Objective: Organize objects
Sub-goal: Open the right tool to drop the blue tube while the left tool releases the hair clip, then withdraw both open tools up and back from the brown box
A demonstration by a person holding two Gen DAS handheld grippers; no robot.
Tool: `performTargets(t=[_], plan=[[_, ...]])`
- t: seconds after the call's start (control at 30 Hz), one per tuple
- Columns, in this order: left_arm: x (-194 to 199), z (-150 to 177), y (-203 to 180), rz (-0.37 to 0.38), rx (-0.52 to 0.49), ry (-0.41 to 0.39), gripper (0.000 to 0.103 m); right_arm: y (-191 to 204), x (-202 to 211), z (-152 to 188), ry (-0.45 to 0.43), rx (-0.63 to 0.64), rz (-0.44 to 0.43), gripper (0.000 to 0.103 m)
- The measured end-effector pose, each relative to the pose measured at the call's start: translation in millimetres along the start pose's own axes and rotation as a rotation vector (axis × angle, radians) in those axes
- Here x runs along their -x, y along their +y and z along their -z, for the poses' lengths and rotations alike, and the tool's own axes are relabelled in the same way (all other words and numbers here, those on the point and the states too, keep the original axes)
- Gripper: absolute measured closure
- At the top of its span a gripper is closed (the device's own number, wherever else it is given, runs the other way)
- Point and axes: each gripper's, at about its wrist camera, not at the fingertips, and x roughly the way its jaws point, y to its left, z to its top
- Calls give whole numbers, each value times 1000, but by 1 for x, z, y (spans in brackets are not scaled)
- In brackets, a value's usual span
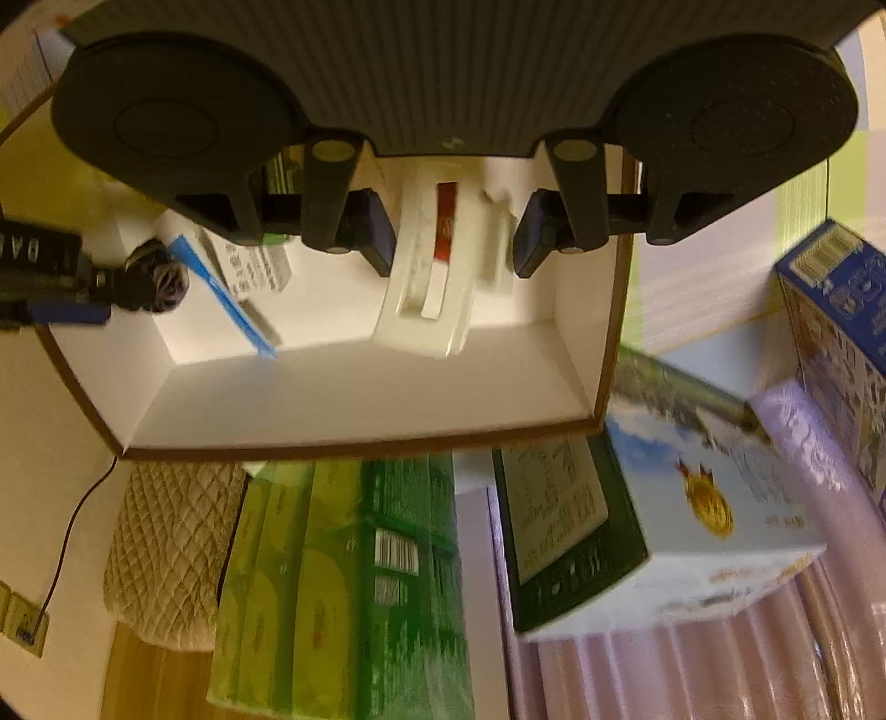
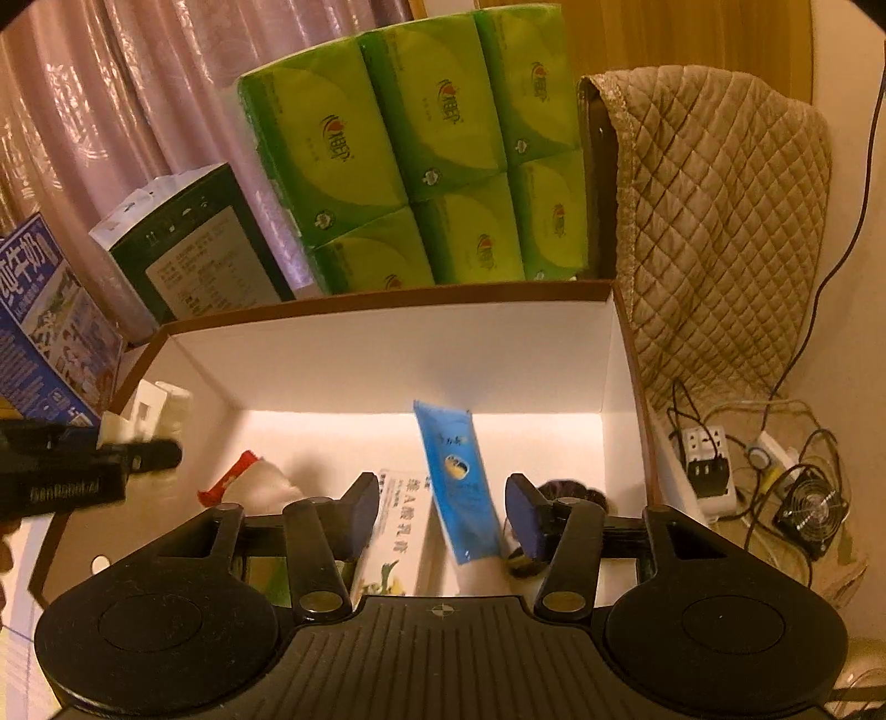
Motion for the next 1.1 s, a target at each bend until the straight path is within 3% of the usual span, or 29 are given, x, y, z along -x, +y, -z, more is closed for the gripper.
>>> performTargets(t=[0.07, 0.1, 0.4, 0.83, 1.1], plan=[[4, -3, 0, -15, -10, -33, 29, 0, 3, 3, 0, -3, -6, 54], [6, -5, 0, -15, -9, -46, 26, 1, 5, 4, -1, -4, -10, 54], [26, -4, 8, 14, 13, -48, 18, 7, 33, 12, -24, -12, -53, 49], [85, 38, 2, 43, 49, -44, 8, 18, 92, 44, -39, 19, -57, 44], [128, 66, -8, 47, 75, -52, 7, 28, 133, 70, -53, 35, -60, 41]])
